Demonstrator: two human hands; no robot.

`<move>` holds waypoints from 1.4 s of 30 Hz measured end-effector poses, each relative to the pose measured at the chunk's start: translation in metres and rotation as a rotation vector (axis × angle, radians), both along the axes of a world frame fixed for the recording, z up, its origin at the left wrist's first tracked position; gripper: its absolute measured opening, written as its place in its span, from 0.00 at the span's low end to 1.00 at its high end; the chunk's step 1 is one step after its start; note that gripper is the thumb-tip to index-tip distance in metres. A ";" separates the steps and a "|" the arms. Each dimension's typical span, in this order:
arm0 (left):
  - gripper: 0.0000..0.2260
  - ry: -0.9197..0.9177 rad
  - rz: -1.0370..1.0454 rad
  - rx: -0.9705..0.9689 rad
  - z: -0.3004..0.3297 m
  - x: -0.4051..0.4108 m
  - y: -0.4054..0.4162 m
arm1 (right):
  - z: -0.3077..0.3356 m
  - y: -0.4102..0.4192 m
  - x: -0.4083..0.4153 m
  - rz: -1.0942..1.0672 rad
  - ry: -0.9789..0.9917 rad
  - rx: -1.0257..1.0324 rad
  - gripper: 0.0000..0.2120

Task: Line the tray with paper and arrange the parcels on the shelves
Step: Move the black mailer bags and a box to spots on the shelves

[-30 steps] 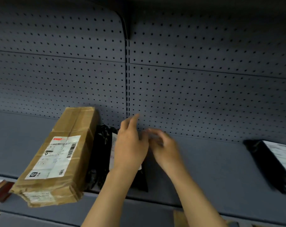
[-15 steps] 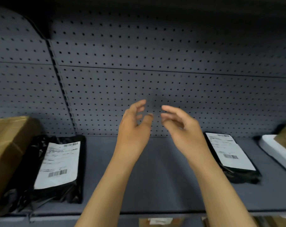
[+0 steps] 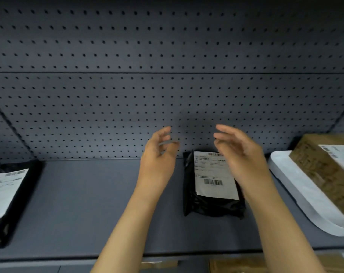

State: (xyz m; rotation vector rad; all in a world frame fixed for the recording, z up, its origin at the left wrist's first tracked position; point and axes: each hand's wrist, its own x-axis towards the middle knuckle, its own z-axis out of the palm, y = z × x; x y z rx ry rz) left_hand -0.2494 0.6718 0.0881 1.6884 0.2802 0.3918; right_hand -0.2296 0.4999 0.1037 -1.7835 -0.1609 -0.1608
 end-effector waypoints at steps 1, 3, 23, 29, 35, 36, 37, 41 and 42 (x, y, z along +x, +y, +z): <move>0.17 0.031 -0.012 0.029 -0.005 0.004 -0.008 | -0.006 -0.010 0.003 -0.022 0.003 0.001 0.15; 0.20 0.110 -0.050 0.108 -0.017 0.010 -0.019 | -0.020 -0.026 0.010 -0.069 0.018 -0.002 0.15; 0.11 0.371 -0.154 0.098 -0.053 0.016 -0.028 | -0.073 -0.019 0.020 -0.087 0.248 -0.019 0.16; 0.04 0.245 -0.064 0.138 -0.016 -0.013 0.036 | -0.036 0.045 0.002 -0.014 0.162 0.018 0.13; 0.04 0.198 0.011 0.157 0.011 -0.061 0.136 | -0.021 0.148 -0.026 0.058 0.138 0.029 0.13; 0.04 0.198 0.026 0.159 0.013 -0.070 0.155 | -0.020 0.168 -0.032 0.073 0.137 0.024 0.14; 0.04 0.205 0.043 0.165 0.014 -0.079 0.177 | -0.020 0.190 -0.037 0.084 0.139 0.021 0.17; 0.09 0.225 0.124 0.191 0.015 -0.107 0.246 | -0.023 0.261 -0.058 0.133 0.139 0.038 0.24; 0.09 0.232 0.145 0.200 0.016 -0.114 0.261 | -0.023 0.279 -0.064 0.149 0.138 0.039 0.23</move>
